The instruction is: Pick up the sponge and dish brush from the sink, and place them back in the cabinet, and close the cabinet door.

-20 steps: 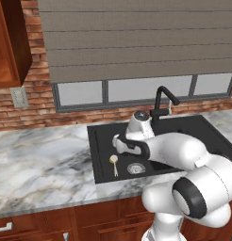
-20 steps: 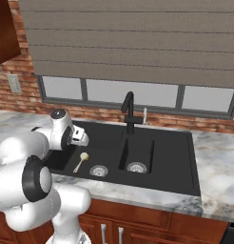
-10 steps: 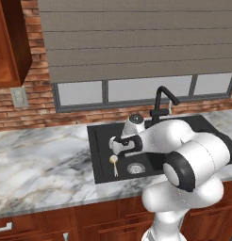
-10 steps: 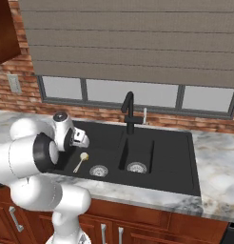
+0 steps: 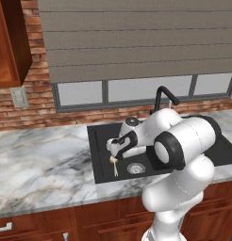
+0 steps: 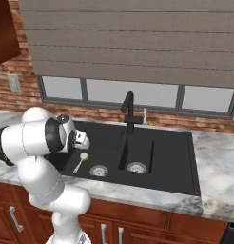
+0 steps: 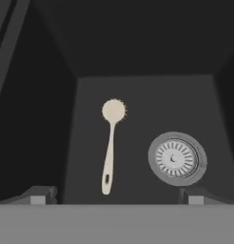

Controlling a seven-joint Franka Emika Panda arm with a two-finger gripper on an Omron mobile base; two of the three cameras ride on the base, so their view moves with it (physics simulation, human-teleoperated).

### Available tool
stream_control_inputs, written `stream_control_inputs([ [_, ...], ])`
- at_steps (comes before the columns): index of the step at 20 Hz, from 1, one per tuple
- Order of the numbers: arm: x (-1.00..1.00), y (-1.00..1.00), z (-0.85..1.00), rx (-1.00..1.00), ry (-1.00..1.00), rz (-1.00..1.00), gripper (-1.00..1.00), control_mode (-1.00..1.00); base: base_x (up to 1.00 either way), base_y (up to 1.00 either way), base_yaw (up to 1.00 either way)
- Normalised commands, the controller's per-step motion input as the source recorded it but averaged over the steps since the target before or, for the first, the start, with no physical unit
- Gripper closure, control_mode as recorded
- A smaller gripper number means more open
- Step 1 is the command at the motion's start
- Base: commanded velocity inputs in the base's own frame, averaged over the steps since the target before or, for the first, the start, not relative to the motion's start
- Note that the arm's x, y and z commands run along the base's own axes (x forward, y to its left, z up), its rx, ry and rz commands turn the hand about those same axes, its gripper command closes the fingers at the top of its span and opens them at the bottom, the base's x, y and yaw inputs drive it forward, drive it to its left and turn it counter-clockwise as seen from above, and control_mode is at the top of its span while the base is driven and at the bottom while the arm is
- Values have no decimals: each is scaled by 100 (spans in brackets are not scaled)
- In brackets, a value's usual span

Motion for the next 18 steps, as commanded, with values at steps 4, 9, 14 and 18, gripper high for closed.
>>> stream_control_inputs([
  [4,18,6,-27,0,1,0,-100,-100,0,0,0],
  [9,21,7,-27,0,1,0,-100,-100,0,0,0],
  [14,18,5,-26,0,1,0,-100,-100,0,0,0],
  [18,16,3,-27,0,0,0,-100,-100,0,0,0],
])
